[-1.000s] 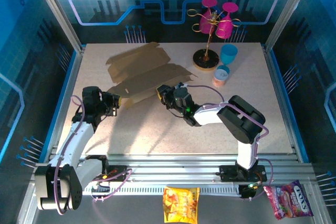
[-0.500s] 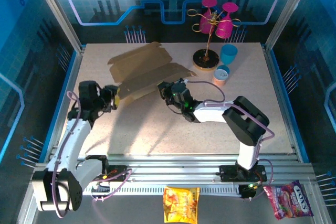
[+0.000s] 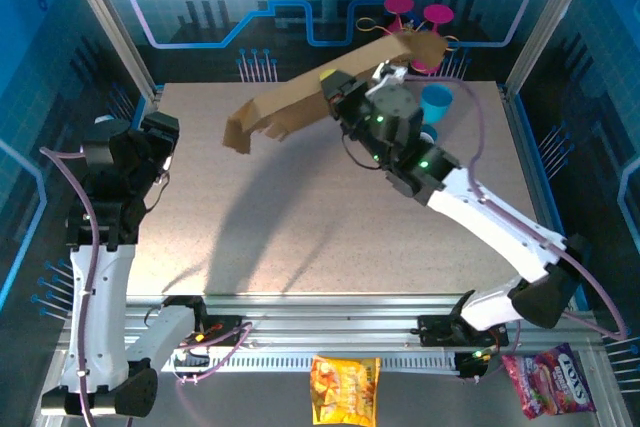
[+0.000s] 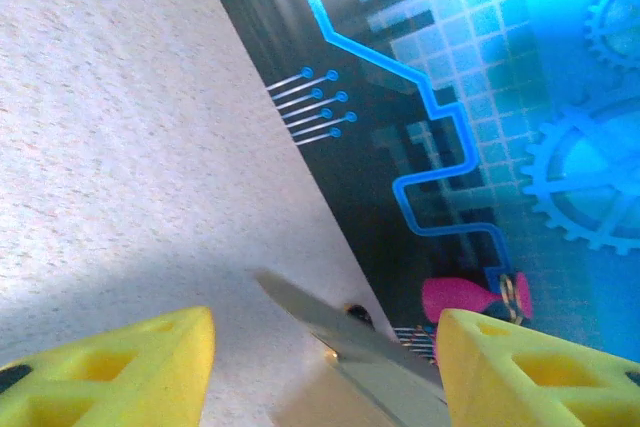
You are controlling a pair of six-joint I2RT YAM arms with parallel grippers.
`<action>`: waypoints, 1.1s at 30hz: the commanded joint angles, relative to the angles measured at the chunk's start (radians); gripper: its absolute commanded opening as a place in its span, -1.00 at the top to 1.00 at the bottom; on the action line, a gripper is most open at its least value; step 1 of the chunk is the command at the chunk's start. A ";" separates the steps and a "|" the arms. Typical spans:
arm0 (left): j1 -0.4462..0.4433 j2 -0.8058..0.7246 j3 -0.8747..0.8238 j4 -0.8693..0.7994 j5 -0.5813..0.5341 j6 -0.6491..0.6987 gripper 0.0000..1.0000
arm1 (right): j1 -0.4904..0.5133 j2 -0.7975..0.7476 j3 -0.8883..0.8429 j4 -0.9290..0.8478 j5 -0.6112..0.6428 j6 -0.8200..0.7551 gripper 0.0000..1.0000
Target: Fold the paper box
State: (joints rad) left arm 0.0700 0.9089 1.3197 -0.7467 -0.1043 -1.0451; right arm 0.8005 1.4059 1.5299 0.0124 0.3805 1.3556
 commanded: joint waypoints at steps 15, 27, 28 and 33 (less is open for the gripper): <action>0.016 0.232 0.335 -0.235 0.197 0.094 -0.12 | -0.014 0.533 0.720 -0.741 -0.015 0.284 1.00; 0.014 0.327 0.130 -0.057 0.480 -0.016 -0.11 | -0.048 0.670 0.731 -0.747 -0.095 0.364 1.00; 0.015 0.334 0.110 -0.042 0.489 -0.028 -0.11 | -0.050 0.668 0.722 -0.746 -0.098 0.370 1.00; 0.001 0.353 0.036 0.063 0.506 -0.061 -0.11 | -0.060 0.643 0.641 -0.687 -0.139 0.406 1.00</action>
State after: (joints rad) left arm 0.0753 1.2518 1.3823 -0.7822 0.3500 -1.0710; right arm 0.7490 2.0869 2.2070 -0.7002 0.2626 1.7164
